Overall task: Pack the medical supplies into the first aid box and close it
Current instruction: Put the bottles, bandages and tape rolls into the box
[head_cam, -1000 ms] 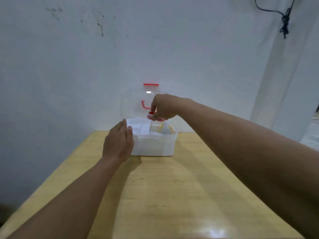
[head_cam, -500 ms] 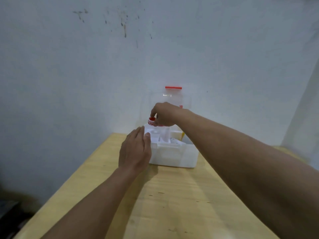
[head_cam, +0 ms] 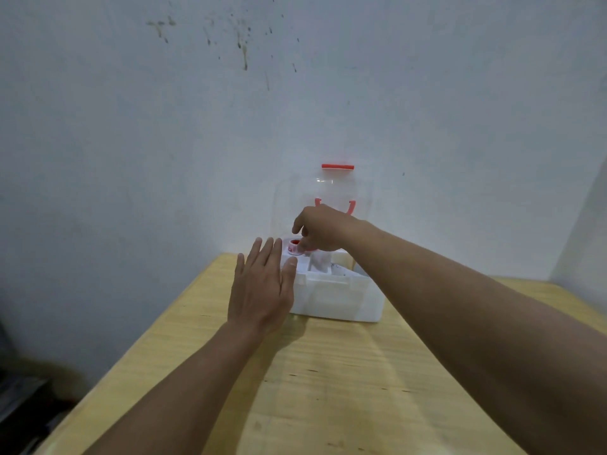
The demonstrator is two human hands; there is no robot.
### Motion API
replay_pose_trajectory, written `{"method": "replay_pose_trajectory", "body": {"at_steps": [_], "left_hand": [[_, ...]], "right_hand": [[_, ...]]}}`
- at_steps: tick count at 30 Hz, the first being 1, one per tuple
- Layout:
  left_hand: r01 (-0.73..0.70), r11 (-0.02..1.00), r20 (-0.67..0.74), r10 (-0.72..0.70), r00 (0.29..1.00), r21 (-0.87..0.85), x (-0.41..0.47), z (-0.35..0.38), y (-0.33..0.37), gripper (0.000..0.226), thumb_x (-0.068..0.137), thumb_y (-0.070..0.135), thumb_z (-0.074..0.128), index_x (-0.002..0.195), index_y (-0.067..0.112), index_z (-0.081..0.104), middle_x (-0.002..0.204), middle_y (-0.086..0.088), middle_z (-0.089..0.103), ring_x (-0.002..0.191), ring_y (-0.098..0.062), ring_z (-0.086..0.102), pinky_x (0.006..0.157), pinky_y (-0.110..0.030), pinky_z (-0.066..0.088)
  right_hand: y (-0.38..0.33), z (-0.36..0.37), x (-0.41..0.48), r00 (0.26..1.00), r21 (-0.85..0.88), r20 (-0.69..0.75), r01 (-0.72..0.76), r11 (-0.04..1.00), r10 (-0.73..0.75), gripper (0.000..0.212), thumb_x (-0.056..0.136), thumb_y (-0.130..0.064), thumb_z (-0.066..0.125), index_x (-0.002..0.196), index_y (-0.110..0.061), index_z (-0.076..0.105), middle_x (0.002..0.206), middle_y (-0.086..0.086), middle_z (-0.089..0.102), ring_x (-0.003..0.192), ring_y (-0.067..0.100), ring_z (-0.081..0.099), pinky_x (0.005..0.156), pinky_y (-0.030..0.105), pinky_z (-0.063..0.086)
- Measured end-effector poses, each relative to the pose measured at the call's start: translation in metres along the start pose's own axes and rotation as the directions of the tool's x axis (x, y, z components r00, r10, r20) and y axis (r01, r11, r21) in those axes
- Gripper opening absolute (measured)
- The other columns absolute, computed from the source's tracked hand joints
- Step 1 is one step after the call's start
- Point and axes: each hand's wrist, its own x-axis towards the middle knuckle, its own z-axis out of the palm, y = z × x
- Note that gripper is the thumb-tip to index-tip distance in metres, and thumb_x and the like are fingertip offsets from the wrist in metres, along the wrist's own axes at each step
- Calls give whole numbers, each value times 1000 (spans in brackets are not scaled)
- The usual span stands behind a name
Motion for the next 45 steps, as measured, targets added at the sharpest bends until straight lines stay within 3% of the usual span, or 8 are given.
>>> {"method": "replay_pose_trajectory", "body": {"at_steps": [5,11,16,25,31,37,43,45], "left_hand": [[-35,995,13,34,999,88,1,0,-5,75,94,58,2,154,18,26,162,1,21,151,-12,3,121,-36,-4],[-28,996,38,25,999,82,2,1,-7,72,96,58,4,154,20,23,162,2,20,150,-11,5,118,-33,-7],[-29,998,45,26,999,63,2,0,-5,80,91,62,-1,154,21,24,161,3,21,150,-10,6,120,-36,-3],[-19,997,61,15,998,72,3,2,-8,77,92,61,2,154,22,25,160,4,25,149,-8,11,120,-34,0],[-15,999,56,12,998,52,1,-1,-5,80,91,62,0,153,21,27,159,3,29,149,-11,16,122,-39,8],[-22,999,54,19,998,49,2,-2,-4,78,92,62,1,152,22,30,157,3,33,148,-11,20,121,-39,10],[-54,996,91,48,995,74,10,-9,-2,69,94,56,7,150,26,35,154,6,39,145,-12,26,121,-44,14],[-46,998,78,42,996,41,20,-14,4,66,95,56,12,147,26,40,151,5,44,142,-14,33,118,-48,21]], "right_hand": [[1,1,-2,999,42,-36,-15,999,16,50,87,-38,73,127,-8,65,118,6,69,103,24,64,85,26,44],[-2,5,-2,997,71,-46,-50,996,54,39,87,-35,73,110,-3,73,103,9,73,86,24,68,85,31,54],[-4,8,-2,997,120,-29,-72,990,76,33,91,-34,69,95,-2,74,85,6,72,70,19,66,67,22,46],[0,9,-4,996,218,-69,-41,975,57,19,92,-16,67,104,-4,76,98,8,77,80,18,72,76,24,55],[3,7,-4,993,268,-104,-27,963,56,29,90,5,59,112,-5,74,112,9,74,95,20,70,84,25,55],[7,12,-1,994,239,-85,-48,970,70,22,90,-1,63,107,-5,76,103,8,76,78,15,68,78,25,56],[10,-4,-11,980,194,-165,-78,978,111,26,92,-8,51,101,-9,76,105,6,74,92,22,66,90,37,54],[16,-20,-18,962,133,-243,-92,987,123,27,90,-14,48,93,-13,74,101,5,74,91,25,67,88,40,55]]}}
